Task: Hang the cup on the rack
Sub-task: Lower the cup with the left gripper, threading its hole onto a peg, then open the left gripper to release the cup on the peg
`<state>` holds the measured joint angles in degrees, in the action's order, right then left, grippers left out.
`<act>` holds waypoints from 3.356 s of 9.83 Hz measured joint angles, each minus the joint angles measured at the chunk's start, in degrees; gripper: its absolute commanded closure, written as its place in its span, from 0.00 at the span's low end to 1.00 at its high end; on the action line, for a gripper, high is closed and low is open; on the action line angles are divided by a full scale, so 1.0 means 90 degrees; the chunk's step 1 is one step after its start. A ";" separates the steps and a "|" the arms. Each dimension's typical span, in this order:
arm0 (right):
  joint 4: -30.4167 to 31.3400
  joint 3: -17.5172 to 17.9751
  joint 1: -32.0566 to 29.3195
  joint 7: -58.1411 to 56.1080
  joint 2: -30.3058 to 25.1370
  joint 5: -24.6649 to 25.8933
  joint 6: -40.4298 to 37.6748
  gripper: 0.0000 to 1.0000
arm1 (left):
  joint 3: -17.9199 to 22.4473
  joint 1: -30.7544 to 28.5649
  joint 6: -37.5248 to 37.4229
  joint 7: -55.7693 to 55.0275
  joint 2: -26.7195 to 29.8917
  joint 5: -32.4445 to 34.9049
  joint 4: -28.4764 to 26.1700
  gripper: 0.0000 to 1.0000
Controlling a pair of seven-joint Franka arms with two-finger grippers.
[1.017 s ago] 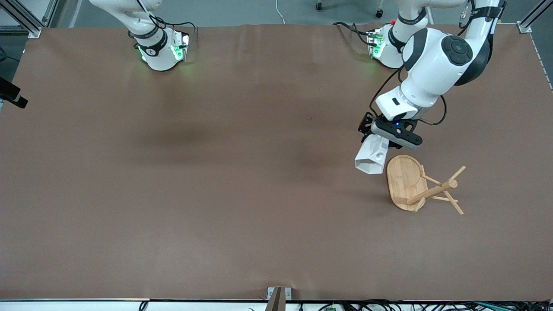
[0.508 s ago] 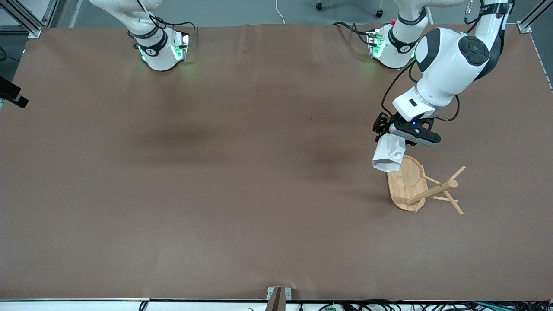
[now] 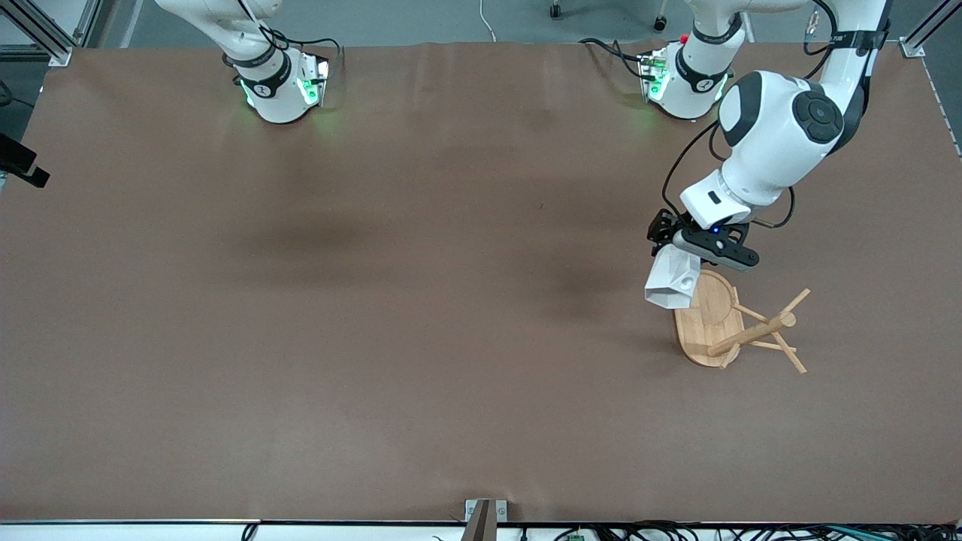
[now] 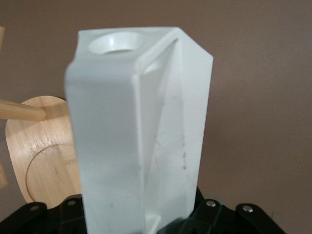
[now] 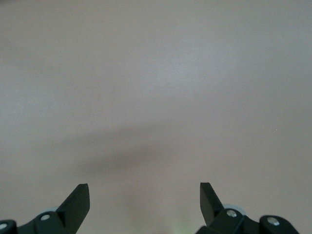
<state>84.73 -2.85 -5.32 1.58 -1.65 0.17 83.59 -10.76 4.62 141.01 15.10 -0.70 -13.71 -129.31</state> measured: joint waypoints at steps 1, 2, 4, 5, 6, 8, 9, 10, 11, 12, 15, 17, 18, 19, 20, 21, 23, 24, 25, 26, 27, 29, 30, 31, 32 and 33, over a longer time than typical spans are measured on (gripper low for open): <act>0.0000 0.0000 0.0000 0.0000 0.0000 0.0000 0.0000 0.00 | 0.0117 -0.0004 0.0000 0.0188 -0.0083 0.0000 0.0081 1.00; 0.0000 0.0000 0.0000 0.0000 0.0000 0.0000 0.0000 0.00 | 0.0196 -0.0005 0.0000 0.0274 -0.0142 0.0000 0.0156 1.00; 0.0000 0.0001 0.0000 0.0000 0.0000 0.0000 -0.0001 0.00 | 0.0253 -0.0005 0.0000 0.0320 -0.0234 0.0000 0.0340 1.00; 0.0000 0.0001 0.0000 0.0000 0.0000 0.0000 -0.0001 0.00 | 0.0270 -0.0005 -0.0001 0.0322 -0.0290 0.0000 0.0440 1.00; 0.0000 0.0001 0.0000 0.0000 0.0000 0.0000 -0.0001 0.00 | 0.0316 -0.0006 -0.0002 0.0330 -0.0346 0.0000 0.0513 1.00; 0.0000 0.0001 0.0000 0.0000 0.0000 0.0000 -0.0001 0.00 | 0.0407 -0.0010 -0.0003 0.0382 -0.0427 0.0000 0.0551 1.00; 0.0000 0.0002 0.0000 0.0000 0.0000 0.0000 -0.0001 0.00 | 0.0439 -0.0011 -0.0003 0.0387 -0.0446 0.0000 0.0552 1.00; 0.0000 0.0002 0.0000 0.0000 0.0000 0.0000 -0.0001 0.00 | 0.0456 -0.0011 -0.0003 0.0387 -0.0451 0.0000 0.0553 1.00; 0.0000 0.0002 0.0000 0.0000 0.0000 0.0000 -0.0001 0.00 | 0.0477 -0.0012 -0.0009 0.0387 -0.0454 0.0000 0.0552 1.00; 0.0000 0.0002 0.0000 0.0000 0.0000 0.0000 -0.0001 0.00 | 0.0519 -0.0014 -0.0021 0.0387 -0.0457 0.0000 0.0549 1.00; 0.0000 0.0002 0.0000 0.0000 0.0000 0.0000 -0.0002 0.00 | 0.0688 -0.0017 -0.0125 0.0389 -0.0460 0.0000 0.0533 1.00; 0.0000 0.0001 0.0000 0.0000 0.0000 0.0000 -0.0011 0.00 | 0.0755 -0.0019 -0.0148 0.0391 -0.0464 0.0000 0.0524 1.00; 0.0000 0.0002 0.0000 0.0000 0.0000 0.0000 -0.0027 0.00 | 0.0806 -0.0020 -0.0157 0.0391 -0.0470 0.0000 0.0516 1.00; 0.0000 0.0001 0.0000 0.0000 0.0000 0.0000 -0.0040 0.00 | 0.0851 -0.0021 -0.0170 0.0391 -0.0486 0.0000 0.0504 1.00; 0.0000 0.0001 0.0000 -0.0001 0.0000 0.0000 -0.0044 0.00 | 0.0869 -0.0021 -0.0171 0.0391 -0.0516 0.0000 0.0491 0.99; 0.0000 0.0001 0.0000 -0.0001 0.0000 0.0000 -0.0045 0.00 | 0.0875 -0.0020 -0.0171 0.0391 -0.0559 0.0000 0.0485 0.90; 0.0000 0.0001 0.0000 -0.0001 0.0000 0.0000 -0.0045 0.00 | 0.0888 -0.0021 -0.0161 0.0391 -0.0624 -0.0145 0.0498 0.01; 0.0000 0.0001 0.0000 -0.0001 0.0000 0.0000 -0.0045 0.00 | 0.0889 -0.0021 -0.0161 0.0391 -0.0627 -0.0177 0.0502 0.00; 0.0000 0.0002 0.0000 -0.0001 0.0000 0.0000 -0.0045 0.00 | 0.0889 -0.0020 -0.0165 0.0391 -0.0627 -0.0193 0.0502 0.00; 0.0000 0.0002 0.0000 -0.0001 0.0000 0.0000 -0.0045 0.00 | 0.0890 -0.0021 -0.0165 0.0390 -0.0627 -0.0202 0.0503 0.00; 0.0000 0.0002 0.0000 -0.0001 0.0000 0.0000 -0.0046 0.00 | 0.0891 -0.0021 -0.0165 0.0367 -0.0623 -0.0211 0.0517 0.00; 0.0000 0.0001 0.0000 -0.0002 0.0000 0.0000 -0.0046 0.00 | 0.0891 -0.0022 -0.0421 0.0043 -0.0513 -0.0218 0.0642 0.00; 0.0000 0.0002 0.0000 -0.0002 0.0000 0.0000 -0.0046 0.00 | 0.0891 -0.0026 -0.0766 -0.0150 -0.0383 -0.0218 0.0777 0.00; -0.0001 0.0002 0.0000 -0.0002 0.0000 0.0000 -0.0046 0.00 | 0.0891 -0.0046 -0.1159 -0.0399 -0.0215 -0.0218 0.0944 0.00; 0.0000 0.0002 0.0000 -0.0002 0.0000 0.0000 -0.0047 0.00 | 0.0891 -0.0112 -0.1601 -0.0719 -0.0027 -0.0218 0.1118 0.00; 0.0000 0.0002 0.0000 -0.0002 0.0000 0.0000 -0.0047 0.00 | 0.0889 -0.0192 -0.2168 -0.1002 0.0138 -0.0218 0.1363 0.00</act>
<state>84.73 -2.83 -5.32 1.56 -1.65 0.16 83.17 -2.75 2.89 121.49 6.09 0.54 -15.67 -117.04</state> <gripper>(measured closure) 0.000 0.000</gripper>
